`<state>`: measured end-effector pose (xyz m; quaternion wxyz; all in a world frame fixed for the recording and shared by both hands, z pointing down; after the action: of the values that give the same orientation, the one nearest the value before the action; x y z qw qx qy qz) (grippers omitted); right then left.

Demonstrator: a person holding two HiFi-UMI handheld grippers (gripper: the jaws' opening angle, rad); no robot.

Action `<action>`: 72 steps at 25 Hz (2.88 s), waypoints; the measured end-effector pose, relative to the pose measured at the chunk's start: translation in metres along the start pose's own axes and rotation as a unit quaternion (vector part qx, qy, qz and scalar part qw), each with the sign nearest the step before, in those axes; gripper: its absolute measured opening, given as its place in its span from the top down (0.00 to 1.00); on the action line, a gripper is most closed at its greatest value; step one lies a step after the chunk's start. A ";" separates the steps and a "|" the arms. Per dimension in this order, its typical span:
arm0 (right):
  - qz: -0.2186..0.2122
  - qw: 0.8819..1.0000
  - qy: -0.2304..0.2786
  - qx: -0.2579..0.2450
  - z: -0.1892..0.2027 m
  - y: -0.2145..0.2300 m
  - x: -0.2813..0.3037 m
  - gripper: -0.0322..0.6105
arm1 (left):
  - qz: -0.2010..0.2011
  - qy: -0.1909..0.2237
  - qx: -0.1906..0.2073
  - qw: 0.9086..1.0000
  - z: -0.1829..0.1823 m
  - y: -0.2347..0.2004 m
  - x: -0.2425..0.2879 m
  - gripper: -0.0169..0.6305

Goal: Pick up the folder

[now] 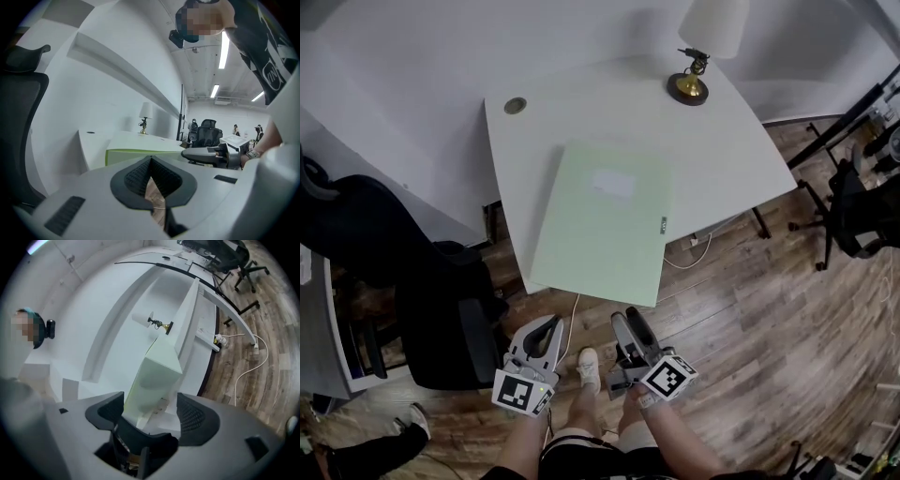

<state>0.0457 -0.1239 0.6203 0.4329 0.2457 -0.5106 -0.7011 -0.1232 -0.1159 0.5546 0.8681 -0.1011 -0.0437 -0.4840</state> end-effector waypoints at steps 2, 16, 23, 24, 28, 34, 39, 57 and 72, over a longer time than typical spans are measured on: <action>-0.033 0.999 0.025 0.019 -0.004 -0.011 0.006 0.42 | 0.004 -0.001 -0.003 1.000 0.004 -0.005 0.000 0.95; -0.079 0.992 0.081 0.061 -0.008 -0.018 0.038 0.37 | 0.024 -0.007 -0.004 1.000 0.017 -0.021 0.005 0.95; -0.078 0.988 0.108 0.082 -0.013 -0.016 0.049 0.37 | 0.031 -0.008 -0.002 0.999 0.020 -0.024 0.004 0.95; -0.076 0.987 0.111 0.086 -0.014 -0.015 0.051 0.37 | 0.031 -0.009 -0.003 0.999 0.020 -0.024 0.003 0.95; -0.074 0.985 0.122 0.098 -0.015 -0.013 0.057 0.37 | 0.028 -0.006 -0.010 1.000 0.021 -0.026 0.001 0.95; -0.074 0.982 0.137 0.106 -0.017 -0.014 0.066 0.37 | 0.021 -0.009 -0.018 1.000 0.025 -0.032 -0.004 0.95; -0.068 0.978 0.152 0.123 -0.019 -0.010 0.070 0.37 | 0.023 -0.001 -0.018 1.000 0.018 -0.032 -0.005 0.95; -0.059 0.979 0.134 0.143 -0.028 0.000 0.074 0.48 | 0.013 0.002 -0.021 1.000 0.013 -0.026 -0.011 0.95; -0.052 0.988 0.098 0.106 -0.052 -0.002 0.060 0.49 | -0.003 0.013 -0.023 1.000 -0.002 -0.016 -0.009 0.95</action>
<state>0.0554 -0.2015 0.6055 0.4153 0.3844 -0.5238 -0.6367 -0.1417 -0.1168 0.5533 0.8648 -0.1143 -0.0213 -0.4885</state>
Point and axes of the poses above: the fingertips, and each gripper's own axes: x forward along the fingers, y to its right, z out of its underside, the point moved 3 cm from there along -x, backward along the fingers
